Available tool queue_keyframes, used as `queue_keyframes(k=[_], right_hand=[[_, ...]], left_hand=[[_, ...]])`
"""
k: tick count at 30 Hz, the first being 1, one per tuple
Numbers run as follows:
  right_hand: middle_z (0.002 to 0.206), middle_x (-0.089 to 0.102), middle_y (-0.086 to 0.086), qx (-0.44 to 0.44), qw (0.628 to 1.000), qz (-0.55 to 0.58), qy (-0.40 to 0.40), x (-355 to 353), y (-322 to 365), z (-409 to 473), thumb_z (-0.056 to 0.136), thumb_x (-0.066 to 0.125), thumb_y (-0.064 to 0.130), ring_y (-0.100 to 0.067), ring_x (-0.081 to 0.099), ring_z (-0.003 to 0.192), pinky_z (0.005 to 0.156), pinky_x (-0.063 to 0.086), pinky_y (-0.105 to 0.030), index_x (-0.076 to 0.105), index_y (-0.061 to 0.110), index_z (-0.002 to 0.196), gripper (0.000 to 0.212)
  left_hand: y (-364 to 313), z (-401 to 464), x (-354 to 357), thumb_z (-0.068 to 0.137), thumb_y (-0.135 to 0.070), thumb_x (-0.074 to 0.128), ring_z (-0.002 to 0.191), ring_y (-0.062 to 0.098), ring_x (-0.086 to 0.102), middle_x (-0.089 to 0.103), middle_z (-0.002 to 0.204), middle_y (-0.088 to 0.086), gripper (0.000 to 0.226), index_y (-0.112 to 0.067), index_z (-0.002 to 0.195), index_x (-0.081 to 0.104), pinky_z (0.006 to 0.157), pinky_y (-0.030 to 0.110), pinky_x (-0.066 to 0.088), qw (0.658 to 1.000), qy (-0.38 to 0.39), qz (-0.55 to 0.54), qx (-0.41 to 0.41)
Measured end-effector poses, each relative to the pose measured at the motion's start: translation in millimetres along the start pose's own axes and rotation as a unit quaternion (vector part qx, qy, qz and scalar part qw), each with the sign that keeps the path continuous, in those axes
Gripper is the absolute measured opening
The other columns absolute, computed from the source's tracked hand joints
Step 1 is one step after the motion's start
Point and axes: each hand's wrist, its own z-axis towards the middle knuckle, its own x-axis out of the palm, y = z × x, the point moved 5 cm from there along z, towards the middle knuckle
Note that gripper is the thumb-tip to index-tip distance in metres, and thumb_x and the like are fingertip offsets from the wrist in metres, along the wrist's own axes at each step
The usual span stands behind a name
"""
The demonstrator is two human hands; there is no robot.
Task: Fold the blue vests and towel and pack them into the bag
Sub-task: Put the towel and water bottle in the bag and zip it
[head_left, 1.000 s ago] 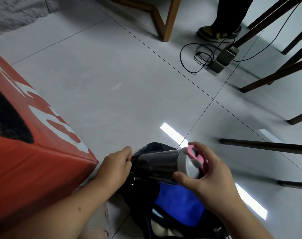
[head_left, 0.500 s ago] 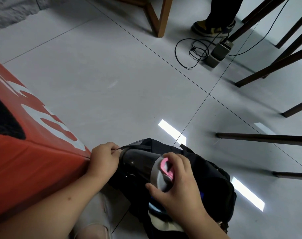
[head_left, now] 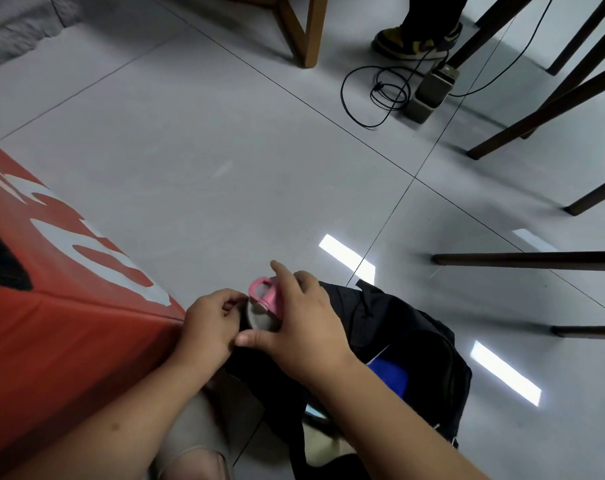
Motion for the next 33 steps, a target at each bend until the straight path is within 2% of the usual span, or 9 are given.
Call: queue_keyframes(k=[2,4,7,10,12,16,21,26,33], right_hand=[[0.139,0.048,0.013,0.041,0.989,0.136,-0.029,-9,-12,-14,0.065,0.073,0.072,-0.005,0.048,0.126,0.104,0.045,-0.029,0.038,0.038,0.149,0.097],[0.103,0.068,0.019,0.121,0.961,0.197,-0.151,-21,-39,-37,0.08,0.066,0.062,0.005,0.061,0.093,0.086,0.052,-0.028,0.066,0.028,0.115,0.049],[0.052,0.059,0.004,0.304,0.921,0.203,-0.136,-6,-83,-74,0.092,0.065,0.048,-0.008,0.049,0.048,0.058,0.043,-0.029,0.065,0.008,0.067,0.048],[0.065,0.066,-0.007,0.38,0.861,0.339,0.004,41,-101,-88,0.089,0.073,0.038,-0.016,0.061,0.058,0.056,0.047,-0.026,0.073,0.006,0.078,0.034],[0.088,0.075,-0.014,0.365,0.801,0.474,0.019,57,-99,-79,0.091,0.073,0.035,-0.022,0.07,0.077,0.068,0.054,-0.03,0.074,0.005,0.103,0.032],[0.115,0.072,-0.023,0.368,0.679,0.634,0.038,70,-83,-57,0.092,0.071,0.031,-0.04,0.07,0.106,0.096,0.055,-0.055,0.071,0.002,0.119,0.04],[0.102,0.073,-0.029,0.365,0.685,0.631,-0.014,68,-67,-49,0.089,0.073,0.011,-0.048,0.071,0.097,0.089,0.056,-0.062,0.064,-0.01,0.116,0.035],[0.106,0.069,-0.035,0.265,0.671,0.692,-0.026,31,-49,-56,0.095,0.061,0.001,-0.051,0.069,0.099,0.087,0.057,-0.06,0.062,-0.011,0.114,0.023],[0.105,0.072,-0.029,0.242,0.731,0.638,-0.02,20,-51,-66,0.097,0.061,0.007,-0.044,0.072,0.095,0.084,0.059,-0.053,0.067,-0.007,0.111,0.021]], left_hand=[[-5,-2,-4,0.093,-0.016,0.056,0.095,0.029,0.07,0.073,0.094,0.002,0.024,-0.035,0.092,0.071,0.084,0.044,0.056,0.995,0.014,-0.095,-0.029],[-13,-4,-6,0.084,-0.052,0.052,0.108,0.022,0.067,0.07,0.109,-0.002,0.032,-0.045,0.111,0.067,0.096,0.048,0.054,0.987,0.048,-0.154,-0.025],[-43,-14,-1,0.07,-0.076,0.058,0.115,-0.003,0.057,0.061,0.125,-0.018,0.066,-0.053,0.131,0.052,0.1,0.021,0.043,0.989,0.114,-0.044,0.08],[-70,-19,10,0.049,-0.077,0.075,0.121,-0.01,0.045,0.044,0.13,-0.026,0.102,-0.058,0.141,0.037,0.099,0.012,0.036,0.97,0.154,0.1,0.161],[-75,-18,18,0.043,-0.076,0.08,0.127,-0.005,0.041,0.033,0.14,-0.023,0.114,-0.063,0.143,0.028,0.104,0.024,0.041,0.951,0.185,0.177,0.176],[-82,-14,18,0.058,-0.054,0.086,0.121,0.009,0.047,0.033,0.134,-0.019,0.097,-0.057,0.139,0.034,0.096,0.031,0.048,0.93,0.186,0.256,0.185],[-79,-5,1,0.059,-0.043,0.09,0.11,0.007,0.051,0.04,0.126,-0.018,0.086,-0.053,0.133,0.047,0.089,0.021,0.041,0.949,0.164,0.215,0.161],[-78,-8,-5,0.056,-0.036,0.095,0.111,0.006,0.05,0.04,0.125,-0.02,0.092,-0.052,0.133,0.049,0.093,0.022,0.041,0.949,0.175,0.209,0.16],[-64,-11,6,0.059,-0.029,0.096,0.118,0.005,0.045,0.034,0.132,-0.019,0.094,-0.052,0.135,0.045,0.096,0.019,0.035,0.952,0.184,0.195,0.147]])
